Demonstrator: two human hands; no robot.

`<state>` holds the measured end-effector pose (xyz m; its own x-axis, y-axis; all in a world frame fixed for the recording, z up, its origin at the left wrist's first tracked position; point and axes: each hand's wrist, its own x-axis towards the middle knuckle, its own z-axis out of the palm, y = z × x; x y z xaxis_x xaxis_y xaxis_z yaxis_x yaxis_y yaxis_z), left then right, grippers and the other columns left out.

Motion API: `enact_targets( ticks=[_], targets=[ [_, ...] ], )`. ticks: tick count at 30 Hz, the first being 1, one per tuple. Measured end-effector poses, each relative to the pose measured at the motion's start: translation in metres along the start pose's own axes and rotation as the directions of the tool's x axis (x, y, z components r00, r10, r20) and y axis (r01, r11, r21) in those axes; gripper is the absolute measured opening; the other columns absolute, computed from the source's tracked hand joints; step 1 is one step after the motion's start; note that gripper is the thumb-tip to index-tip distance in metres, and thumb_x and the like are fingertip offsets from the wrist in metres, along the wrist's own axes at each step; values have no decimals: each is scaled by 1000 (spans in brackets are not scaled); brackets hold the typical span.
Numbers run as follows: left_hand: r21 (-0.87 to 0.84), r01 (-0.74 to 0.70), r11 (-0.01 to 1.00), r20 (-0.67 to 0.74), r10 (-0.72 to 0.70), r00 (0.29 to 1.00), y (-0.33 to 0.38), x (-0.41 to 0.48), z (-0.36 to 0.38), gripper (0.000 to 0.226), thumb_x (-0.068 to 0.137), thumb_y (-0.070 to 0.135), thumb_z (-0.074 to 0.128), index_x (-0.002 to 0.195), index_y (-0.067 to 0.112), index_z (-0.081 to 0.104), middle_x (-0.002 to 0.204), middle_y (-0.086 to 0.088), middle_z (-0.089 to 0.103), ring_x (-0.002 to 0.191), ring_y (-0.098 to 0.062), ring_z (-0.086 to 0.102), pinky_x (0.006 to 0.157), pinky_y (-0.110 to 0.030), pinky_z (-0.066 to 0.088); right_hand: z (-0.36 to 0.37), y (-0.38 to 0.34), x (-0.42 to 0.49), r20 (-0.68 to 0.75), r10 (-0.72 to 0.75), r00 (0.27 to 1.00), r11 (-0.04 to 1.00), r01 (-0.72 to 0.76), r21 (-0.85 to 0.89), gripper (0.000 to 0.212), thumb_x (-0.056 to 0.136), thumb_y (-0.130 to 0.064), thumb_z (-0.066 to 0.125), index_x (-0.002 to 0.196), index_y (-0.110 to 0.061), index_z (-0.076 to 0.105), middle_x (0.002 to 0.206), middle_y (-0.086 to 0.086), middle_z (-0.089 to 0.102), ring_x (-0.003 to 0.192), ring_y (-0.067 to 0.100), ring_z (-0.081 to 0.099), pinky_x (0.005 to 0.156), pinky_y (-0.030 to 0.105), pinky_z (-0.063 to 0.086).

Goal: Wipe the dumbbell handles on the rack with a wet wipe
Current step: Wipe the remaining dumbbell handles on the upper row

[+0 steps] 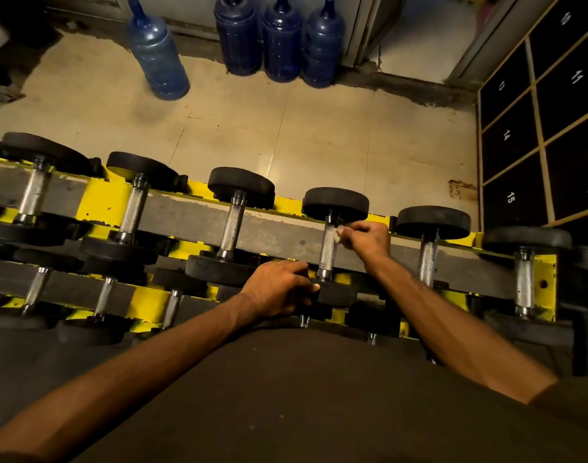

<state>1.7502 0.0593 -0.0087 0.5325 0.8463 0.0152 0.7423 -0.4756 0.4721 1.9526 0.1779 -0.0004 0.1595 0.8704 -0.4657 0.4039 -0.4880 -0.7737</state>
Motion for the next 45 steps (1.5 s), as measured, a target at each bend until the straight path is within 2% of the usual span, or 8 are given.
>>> enact_targets(
  ticks=[8,17,23,26,30,35,39,45],
  targets=[
    [7,17,1000,-10,-17,1000,2,-1,-2,28,85,36,78,110,26,72,103,4,61,86,-12,59,70,-28,52,22,21,-12,253,-692,676,367,632,-683,42,79,-2,78,119,-5,67,115,11,63,99,25,57,74,26,50],
    [24,16,1000,-8,-15,1000,5,-2,-4,32,82,36,81,112,27,73,101,4,63,85,-14,60,65,-27,49,47,-25,-16,651,-327,685,-302,577,-759,41,90,-27,70,123,-4,64,120,11,63,119,28,43,94,37,45],
    [17,35,999,1,-35,999,4,-5,-3,33,84,39,79,114,29,72,104,4,61,87,-12,59,68,-23,44,25,-18,-17,556,-502,662,1,644,-765,37,92,-16,67,126,-4,62,132,15,54,117,27,51,94,35,49],
    [1,33,999,-4,-33,999,4,-5,-1,30,86,38,78,113,28,72,105,5,61,88,-11,58,70,-20,42,11,-2,-16,227,-606,763,474,575,-668,19,93,-13,64,111,-9,70,109,5,61,91,17,59,73,25,51],
    [-20,44,999,-3,-44,999,3,-7,-1,28,86,38,78,111,26,72,104,4,60,86,-11,58,68,-23,47,24,6,-2,-179,-198,964,966,161,-203,12,92,-6,63,96,-9,74,90,0,69,83,16,63,72,28,54],
    [-17,22,1000,-13,-22,1000,2,-6,-3,26,88,38,76,111,27,72,105,5,61,87,-11,59,68,-28,53,26,14,10,182,233,955,900,-283,331,20,99,-4,49,106,-15,65,102,7,70,92,21,69,74,35,59],
    [-25,17,1000,5,-17,1000,-1,-5,-1,27,90,39,73,114,29,70,108,5,60,89,-11,59,71,-29,53,4,23,3,438,279,854,942,-332,48,27,103,-10,42,115,-17,64,111,8,68,99,21,64,76,32,54],
    [-33,15,999,11,-14,1000,-1,-3,-2,29,88,37,76,115,29,70,108,4,61,90,-12,60,72,-30,55,4,8,28,226,274,935,859,-343,381,23,93,7,53,109,-5,64,100,9,69,91,20,68,72,32,60]
  ],
)
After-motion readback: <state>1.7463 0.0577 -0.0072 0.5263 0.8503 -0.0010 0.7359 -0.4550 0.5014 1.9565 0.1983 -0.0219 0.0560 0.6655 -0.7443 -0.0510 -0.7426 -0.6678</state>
